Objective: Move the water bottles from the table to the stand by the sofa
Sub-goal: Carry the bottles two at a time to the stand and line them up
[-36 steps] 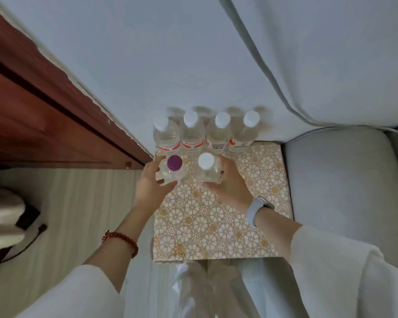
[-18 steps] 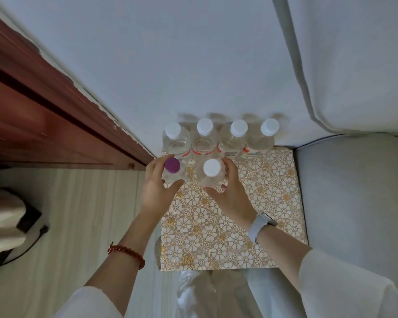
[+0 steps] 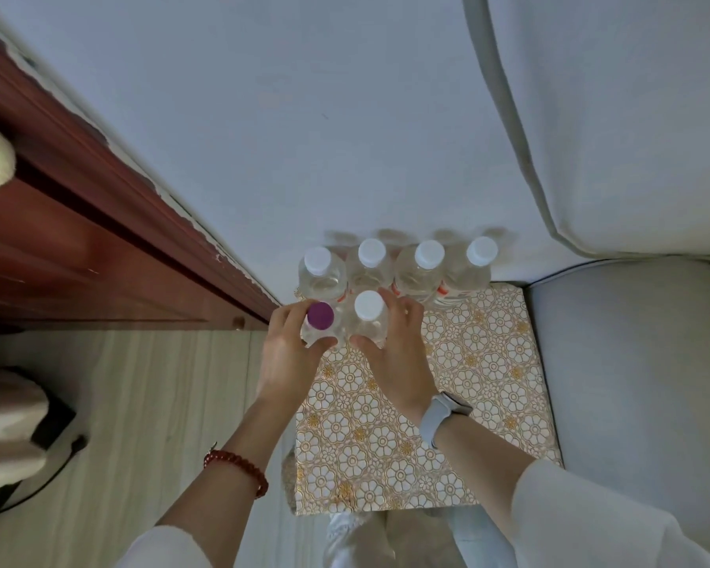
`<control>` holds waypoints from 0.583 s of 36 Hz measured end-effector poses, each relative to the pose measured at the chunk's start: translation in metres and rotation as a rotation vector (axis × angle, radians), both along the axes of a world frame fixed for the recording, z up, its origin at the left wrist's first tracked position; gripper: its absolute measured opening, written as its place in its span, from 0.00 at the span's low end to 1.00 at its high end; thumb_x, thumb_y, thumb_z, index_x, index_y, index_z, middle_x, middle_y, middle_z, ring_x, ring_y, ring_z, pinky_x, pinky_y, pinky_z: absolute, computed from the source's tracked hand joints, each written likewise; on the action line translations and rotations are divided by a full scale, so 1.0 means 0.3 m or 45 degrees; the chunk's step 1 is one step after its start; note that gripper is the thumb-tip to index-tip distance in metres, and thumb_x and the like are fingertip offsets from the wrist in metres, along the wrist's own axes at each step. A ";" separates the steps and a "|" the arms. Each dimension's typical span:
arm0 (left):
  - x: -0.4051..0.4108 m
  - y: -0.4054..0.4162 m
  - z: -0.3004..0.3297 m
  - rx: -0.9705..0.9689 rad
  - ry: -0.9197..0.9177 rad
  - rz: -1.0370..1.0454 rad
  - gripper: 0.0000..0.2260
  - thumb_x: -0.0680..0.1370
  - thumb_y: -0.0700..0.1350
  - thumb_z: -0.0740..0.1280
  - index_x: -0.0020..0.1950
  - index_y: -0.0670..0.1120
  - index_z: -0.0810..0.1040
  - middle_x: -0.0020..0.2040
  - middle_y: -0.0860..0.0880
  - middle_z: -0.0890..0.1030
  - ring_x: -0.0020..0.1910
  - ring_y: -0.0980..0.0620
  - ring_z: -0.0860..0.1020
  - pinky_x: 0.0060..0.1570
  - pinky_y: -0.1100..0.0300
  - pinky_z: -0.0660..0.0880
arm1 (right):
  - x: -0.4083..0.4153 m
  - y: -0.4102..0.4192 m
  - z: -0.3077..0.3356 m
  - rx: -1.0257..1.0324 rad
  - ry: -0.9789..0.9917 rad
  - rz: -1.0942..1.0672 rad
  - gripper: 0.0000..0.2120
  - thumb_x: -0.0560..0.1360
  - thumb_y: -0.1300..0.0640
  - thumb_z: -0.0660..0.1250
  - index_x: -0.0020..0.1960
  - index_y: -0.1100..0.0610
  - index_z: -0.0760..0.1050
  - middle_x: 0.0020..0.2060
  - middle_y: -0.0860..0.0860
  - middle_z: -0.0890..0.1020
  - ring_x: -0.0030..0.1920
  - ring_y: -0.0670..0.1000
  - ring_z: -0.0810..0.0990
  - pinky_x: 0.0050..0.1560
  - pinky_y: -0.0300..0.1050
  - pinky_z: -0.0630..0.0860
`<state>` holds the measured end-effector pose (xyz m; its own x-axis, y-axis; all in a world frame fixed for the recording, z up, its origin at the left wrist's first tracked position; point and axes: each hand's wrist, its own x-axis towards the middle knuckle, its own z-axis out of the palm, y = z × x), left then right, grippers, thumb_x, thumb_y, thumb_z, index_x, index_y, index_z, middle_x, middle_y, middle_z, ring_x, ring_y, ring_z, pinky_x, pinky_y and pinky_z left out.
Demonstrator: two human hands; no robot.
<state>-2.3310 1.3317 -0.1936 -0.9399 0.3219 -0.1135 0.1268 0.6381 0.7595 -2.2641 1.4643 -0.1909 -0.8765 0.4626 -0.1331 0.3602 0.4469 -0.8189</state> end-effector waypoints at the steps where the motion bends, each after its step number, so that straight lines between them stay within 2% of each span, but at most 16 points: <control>1: -0.003 -0.001 0.000 -0.008 0.009 -0.012 0.24 0.67 0.37 0.76 0.61 0.42 0.75 0.59 0.44 0.74 0.50 0.52 0.74 0.45 0.62 0.73 | 0.000 -0.002 -0.001 0.017 -0.011 0.003 0.33 0.70 0.56 0.71 0.70 0.56 0.60 0.63 0.55 0.61 0.64 0.53 0.67 0.56 0.33 0.66; 4: -0.007 0.001 0.003 -0.003 0.011 -0.036 0.24 0.67 0.37 0.75 0.62 0.41 0.74 0.60 0.44 0.74 0.51 0.49 0.76 0.47 0.60 0.75 | 0.001 -0.005 0.003 0.039 -0.033 0.000 0.32 0.70 0.56 0.71 0.69 0.57 0.59 0.64 0.56 0.61 0.65 0.53 0.67 0.56 0.33 0.66; 8: 0.005 0.005 0.008 -0.024 -0.028 -0.060 0.27 0.70 0.37 0.72 0.67 0.42 0.68 0.64 0.43 0.73 0.60 0.44 0.74 0.57 0.50 0.75 | 0.004 -0.015 0.014 0.005 -0.054 -0.015 0.34 0.70 0.57 0.71 0.70 0.56 0.58 0.65 0.55 0.60 0.66 0.53 0.66 0.56 0.35 0.67; 10: 0.008 0.005 0.014 -0.034 -0.108 -0.052 0.31 0.71 0.39 0.71 0.71 0.46 0.61 0.68 0.44 0.69 0.65 0.45 0.71 0.61 0.52 0.71 | 0.009 -0.018 0.022 -0.023 -0.064 -0.019 0.37 0.70 0.56 0.72 0.72 0.55 0.55 0.67 0.55 0.59 0.67 0.53 0.65 0.58 0.37 0.67; 14: 0.026 -0.007 0.046 -0.063 -0.225 -0.082 0.40 0.71 0.41 0.72 0.75 0.51 0.51 0.73 0.47 0.64 0.70 0.47 0.66 0.62 0.51 0.68 | 0.046 -0.021 0.061 -0.111 -0.065 -0.042 0.42 0.70 0.56 0.71 0.74 0.53 0.49 0.70 0.53 0.57 0.71 0.48 0.57 0.64 0.39 0.62; 18: 0.089 -0.051 0.115 -0.125 -0.238 0.007 0.39 0.72 0.43 0.71 0.75 0.50 0.51 0.75 0.48 0.58 0.72 0.48 0.62 0.62 0.54 0.66 | 0.122 -0.034 0.119 -0.156 -0.173 -0.044 0.35 0.74 0.55 0.67 0.74 0.55 0.50 0.70 0.55 0.60 0.72 0.50 0.57 0.63 0.39 0.59; 21: 0.171 -0.111 0.174 -0.138 -0.254 0.127 0.31 0.75 0.45 0.68 0.74 0.47 0.56 0.73 0.45 0.61 0.69 0.46 0.66 0.61 0.56 0.66 | 0.184 -0.069 0.169 -0.196 -0.353 0.100 0.23 0.77 0.55 0.60 0.70 0.58 0.60 0.67 0.55 0.69 0.68 0.52 0.67 0.62 0.41 0.63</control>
